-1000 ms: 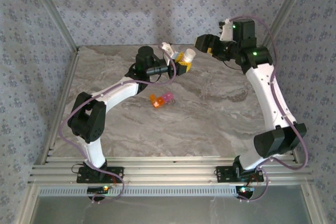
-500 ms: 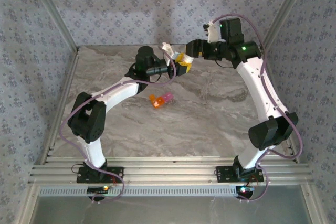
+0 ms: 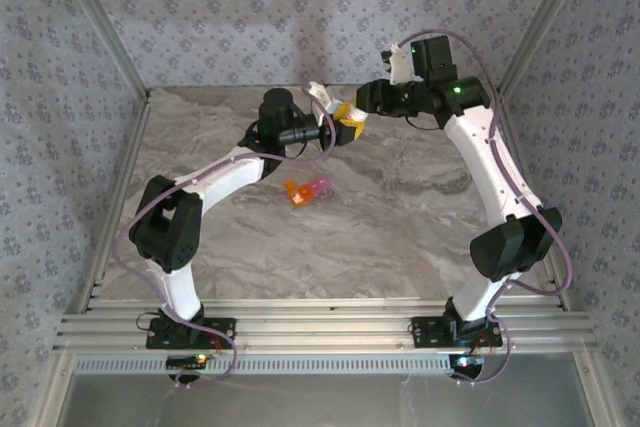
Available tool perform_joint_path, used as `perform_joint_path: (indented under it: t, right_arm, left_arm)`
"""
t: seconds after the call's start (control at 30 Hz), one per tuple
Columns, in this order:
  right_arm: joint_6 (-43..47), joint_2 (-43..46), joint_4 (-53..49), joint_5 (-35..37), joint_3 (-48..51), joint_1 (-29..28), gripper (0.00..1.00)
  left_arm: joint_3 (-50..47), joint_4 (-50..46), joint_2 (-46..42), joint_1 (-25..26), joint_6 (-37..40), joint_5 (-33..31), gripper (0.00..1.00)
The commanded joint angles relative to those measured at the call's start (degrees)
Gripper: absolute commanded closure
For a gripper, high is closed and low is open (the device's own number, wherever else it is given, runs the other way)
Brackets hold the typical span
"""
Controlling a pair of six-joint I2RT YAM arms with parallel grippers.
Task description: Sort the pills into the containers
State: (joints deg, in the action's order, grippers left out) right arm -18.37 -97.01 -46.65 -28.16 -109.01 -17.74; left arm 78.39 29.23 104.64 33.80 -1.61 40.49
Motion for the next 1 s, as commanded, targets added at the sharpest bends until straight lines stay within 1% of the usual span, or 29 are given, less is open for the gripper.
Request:
perform_joint_path:
  t: [0.0, 0.07, 0.2, 0.3, 0.37, 0.43, 0.57, 0.63, 0.8, 0.9, 0.97]
  right_arm:
    - [-6.8, 1.2, -1.8, 6.6, 2.7, -0.9, 0.63]
    - [-13.2, 2.7, 0.4, 9.7, 6.1, -2.9, 0.63]
    - [-26.7, 4.8, 0.7, 19.9, 9.5, -9.1, 0.62]
    - [-31.3, 5.6, 2.2, 22.2, 10.4, -11.6, 0.61]
    - [-32.1, 5.8, 1.8, 20.6, 10.3, -11.5, 0.60]
    - [-30.9, 6.1, 1.3, 19.7, 9.3, -10.1, 0.55]
    - [-27.1, 8.0, 1.0, 15.6, 7.5, -5.5, 0.33]
    - [-24.8, 9.5, 1.9, 12.4, 7.5, -3.3, 0.27]
    - [-20.7, 11.4, 5.5, 0.5, 9.5, 2.3, 0.22]
    - [-18.2, 10.5, 5.7, -4.1, 8.9, 4.5, 0.22]
    - [-13.6, 9.0, 4.4, -5.7, 7.2, 5.2, 0.22]
  left_arm:
    - [0.6, 4.2, -3.3, 0.1, -0.2, 0.0, 1.00]
    - [0.7, 4.2, -3.2, 0.3, 0.5, -1.2, 1.00]
    - [0.7, 4.2, -3.1, 0.4, 1.3, -2.8, 1.00]
    - [0.7, 4.1, -3.0, 0.3, 1.5, -2.9, 1.00]
    - [0.6, 3.9, -3.0, 0.4, 1.6, -3.0, 1.00]
    - [0.5, 3.9, -3.0, 0.3, 1.7, -3.0, 1.00]
    - [0.4, 3.9, -3.0, 0.3, 1.7, -3.1, 1.00]
    - [0.5, 3.9, -3.0, 0.3, 1.7, -3.2, 1.00]
    - [0.9, 4.0, -2.5, 0.1, 1.5, -2.1, 1.00]
    - [1.0, 4.1, -2.3, 0.0, 1.1, -1.3, 1.00]
    - [1.2, 4.0, -2.2, -0.2, 1.0, -0.6, 1.00]
